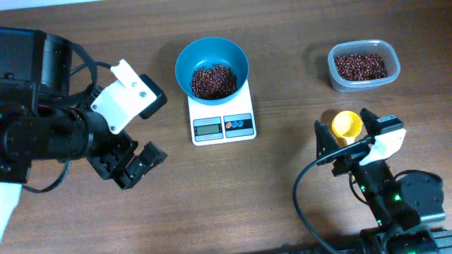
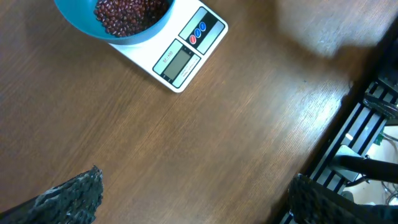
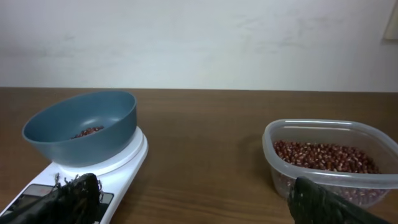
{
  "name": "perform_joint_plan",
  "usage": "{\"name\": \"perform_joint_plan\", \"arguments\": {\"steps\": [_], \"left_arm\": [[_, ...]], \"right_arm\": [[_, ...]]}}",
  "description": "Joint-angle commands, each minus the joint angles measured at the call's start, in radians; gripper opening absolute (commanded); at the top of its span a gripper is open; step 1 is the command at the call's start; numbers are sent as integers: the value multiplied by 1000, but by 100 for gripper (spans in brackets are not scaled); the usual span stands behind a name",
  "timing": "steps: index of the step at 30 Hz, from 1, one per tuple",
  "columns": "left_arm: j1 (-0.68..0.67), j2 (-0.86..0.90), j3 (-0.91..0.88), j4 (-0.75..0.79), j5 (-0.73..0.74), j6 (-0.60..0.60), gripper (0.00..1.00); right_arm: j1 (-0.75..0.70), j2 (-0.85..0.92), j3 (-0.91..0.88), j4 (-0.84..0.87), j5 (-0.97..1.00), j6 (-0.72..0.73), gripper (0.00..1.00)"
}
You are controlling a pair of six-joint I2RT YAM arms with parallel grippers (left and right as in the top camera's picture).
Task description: Scoop item into bowl and weigh 50g on scale
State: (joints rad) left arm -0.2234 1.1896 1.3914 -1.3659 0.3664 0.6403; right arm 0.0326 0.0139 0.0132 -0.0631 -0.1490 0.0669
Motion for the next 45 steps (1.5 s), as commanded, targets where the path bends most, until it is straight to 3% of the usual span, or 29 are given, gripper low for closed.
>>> {"name": "perform_joint_plan", "arguments": {"steps": [1, 20, 24, 27, 30, 32, 35, 45], "left_arm": [[-4, -2, 2, 2, 4, 19, 99], [-4, -2, 2, -1, 4, 19, 99], [-4, -21, 2, -77, 39, -88, 99], [-3, -186, 2, -110, -55, -139, 99], [-3, -443, 2, -42, -157, -500, 99], [-3, -538, 2, -37, -233, -611, 99], [-3, -634, -27, -36, -333, -610, 99], [-3, -943, -302, 171, -420, -611, 99]], "right_arm": [[41, -11, -8, -8, 55, -8, 99], [45, -10, -8, -8, 53, -8, 99], [45, -10, -8, -8, 53, -8, 99], [45, -10, -8, -8, 53, -8, 99], [45, -10, -8, -8, 53, -8, 99], [45, -10, -8, -8, 53, -8, 99], [45, -10, -8, -8, 53, -8, 99], [45, -10, -8, -8, 53, -8, 99]]}}
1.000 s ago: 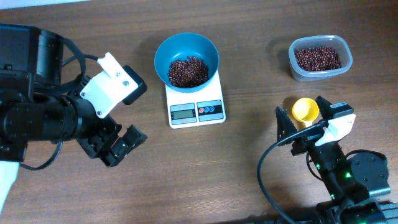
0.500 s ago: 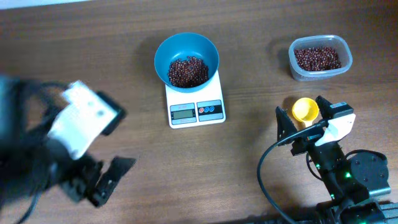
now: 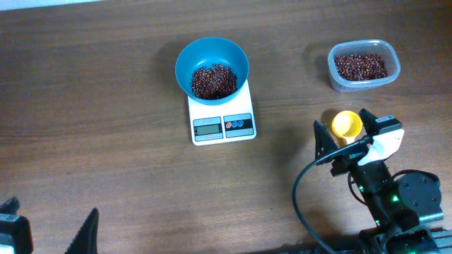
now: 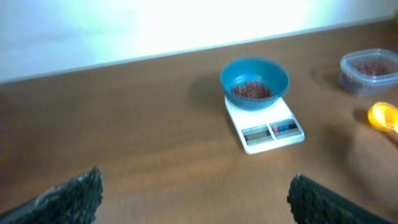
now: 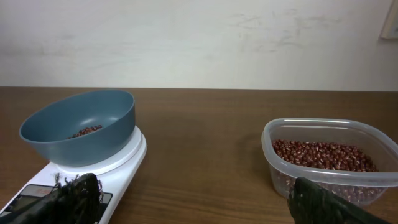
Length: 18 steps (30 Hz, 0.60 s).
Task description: Scoop item into bowl and weigh 50g on scale
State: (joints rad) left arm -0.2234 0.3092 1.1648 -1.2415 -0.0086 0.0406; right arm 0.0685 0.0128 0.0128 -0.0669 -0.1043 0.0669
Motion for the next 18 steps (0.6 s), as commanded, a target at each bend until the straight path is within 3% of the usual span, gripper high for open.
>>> {"name": "perform_joint_plan", "arguments": {"steps": [1, 7, 13, 18], "left_arm": [[-3, -95, -122, 76, -69, -11, 99], [-3, -303, -405, 291, -129, -11, 99], [-3, -300, -621, 554, -247, -11, 99], [-3, -300, -888, 835, -242, -11, 99]], "right_arm": [[9, -9, -7, -4, 8, -8, 99], [9, -9, -7, -4, 8, -8, 99], [9, -9, -7, -4, 8, -8, 99], [9, -9, -7, -4, 8, -8, 99]]}}
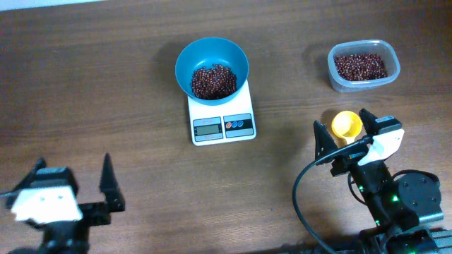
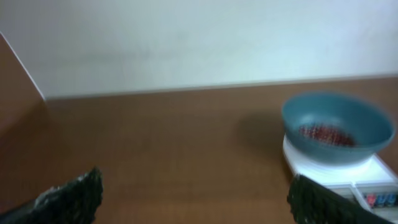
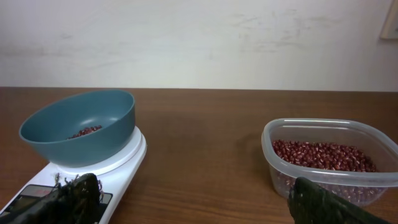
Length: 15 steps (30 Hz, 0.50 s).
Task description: Scoop item into bowl and weigh 50g on scale
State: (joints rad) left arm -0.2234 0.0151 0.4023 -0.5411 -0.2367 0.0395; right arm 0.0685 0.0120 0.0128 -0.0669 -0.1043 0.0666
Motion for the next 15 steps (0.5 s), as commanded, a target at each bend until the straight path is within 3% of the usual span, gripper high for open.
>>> {"name": "perform_joint_plan", "arguments": {"steps": [1, 5, 15], "left_arm": [[-3, -6, -170, 194, -14, -10, 99], [-3, -5, -396, 485, -12, -10, 99], [-3, 9, -393, 480, -14, -10, 99]], "right_arm": [[9, -8, -7, -4, 8, -7, 99], [9, -8, -7, -4, 8, -7, 99], [9, -8, -7, -4, 8, -7, 99]]}}
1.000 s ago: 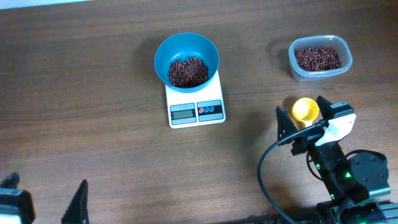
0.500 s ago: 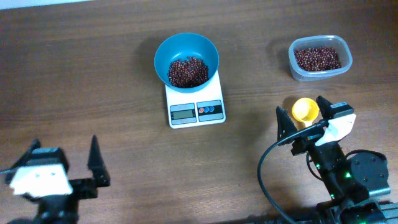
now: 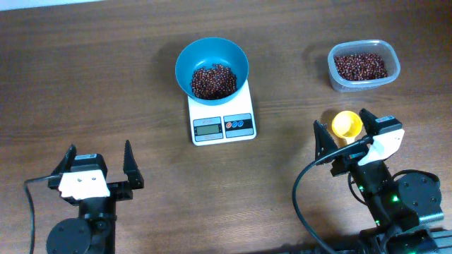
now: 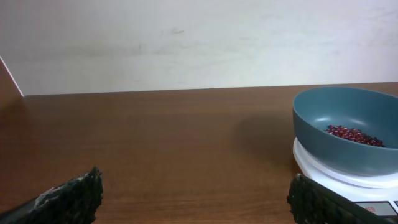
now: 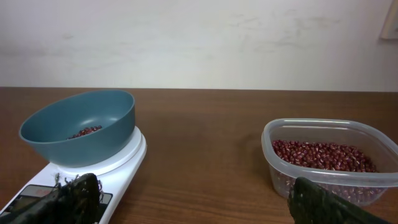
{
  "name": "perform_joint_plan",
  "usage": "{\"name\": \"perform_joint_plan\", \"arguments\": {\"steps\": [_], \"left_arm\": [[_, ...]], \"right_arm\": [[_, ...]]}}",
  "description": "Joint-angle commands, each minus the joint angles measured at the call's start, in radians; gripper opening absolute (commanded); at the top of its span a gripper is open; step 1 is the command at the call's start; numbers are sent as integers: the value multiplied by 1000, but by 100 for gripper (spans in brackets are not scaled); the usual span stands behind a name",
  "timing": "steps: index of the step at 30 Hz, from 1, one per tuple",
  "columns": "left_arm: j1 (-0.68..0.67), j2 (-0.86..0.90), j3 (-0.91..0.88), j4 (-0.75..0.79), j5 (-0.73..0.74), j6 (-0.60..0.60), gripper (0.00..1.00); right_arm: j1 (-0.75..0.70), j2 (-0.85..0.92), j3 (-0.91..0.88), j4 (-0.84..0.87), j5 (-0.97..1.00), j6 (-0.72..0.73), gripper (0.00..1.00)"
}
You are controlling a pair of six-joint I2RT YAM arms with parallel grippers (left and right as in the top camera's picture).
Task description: Scoop item into bowl and weigh 50g on scale
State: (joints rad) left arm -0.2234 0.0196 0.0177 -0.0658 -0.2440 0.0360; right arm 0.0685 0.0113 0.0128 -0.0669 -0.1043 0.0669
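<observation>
A blue bowl (image 3: 212, 67) with red beans in it stands on a white scale (image 3: 223, 125); both also show in the left wrist view, bowl (image 4: 345, 127), and the right wrist view, bowl (image 5: 78, 127). A clear tub of red beans (image 3: 363, 65) sits at the back right. A yellow scoop (image 3: 346, 124) lies on the table between the spread fingers of my right gripper (image 3: 345, 130), which is open and holds nothing. My left gripper (image 3: 99, 159) is open and empty at the front left, far from the scale. The scale's reading is too small to tell.
The brown wooden table (image 3: 141, 106) runs to a white wall (image 4: 186, 43) at the back. A black cable (image 3: 304, 190) loops beside the right arm's base. The scoop is out of sight in both wrist views.
The left arm has shifted slightly right at the front left and now stands level, its camera facing the bowl sharply. The right arm, scoop, bowl and tub are unchanged.
At first the left arm reached over the table's left side, its open gripper pointing down near the scale. Then it was almost out of the overhead view at the bottom left. Later it stood at the front left, where it is now. The right arm stayed still.
</observation>
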Motion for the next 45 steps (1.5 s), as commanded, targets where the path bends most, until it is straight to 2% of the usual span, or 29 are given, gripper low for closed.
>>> {"name": "perform_joint_plan", "arguments": {"steps": [1, 6, 11, 45], "left_arm": [[-3, 5, -8, 5, -7, -6, 99], [0, 2, -8, 5, -7, -6, 99], [138, 1, -8, 5, -7, -6, 99], [128, -4, -8, 5, -7, -6, 99]], "right_arm": [[9, -8, -7, -4, 8, -8, 99], [9, -8, -7, -4, 8, -8, 99], [9, -8, -7, -4, 8, -8, 99], [9, -8, -7, -4, 8, -8, 99]]}}
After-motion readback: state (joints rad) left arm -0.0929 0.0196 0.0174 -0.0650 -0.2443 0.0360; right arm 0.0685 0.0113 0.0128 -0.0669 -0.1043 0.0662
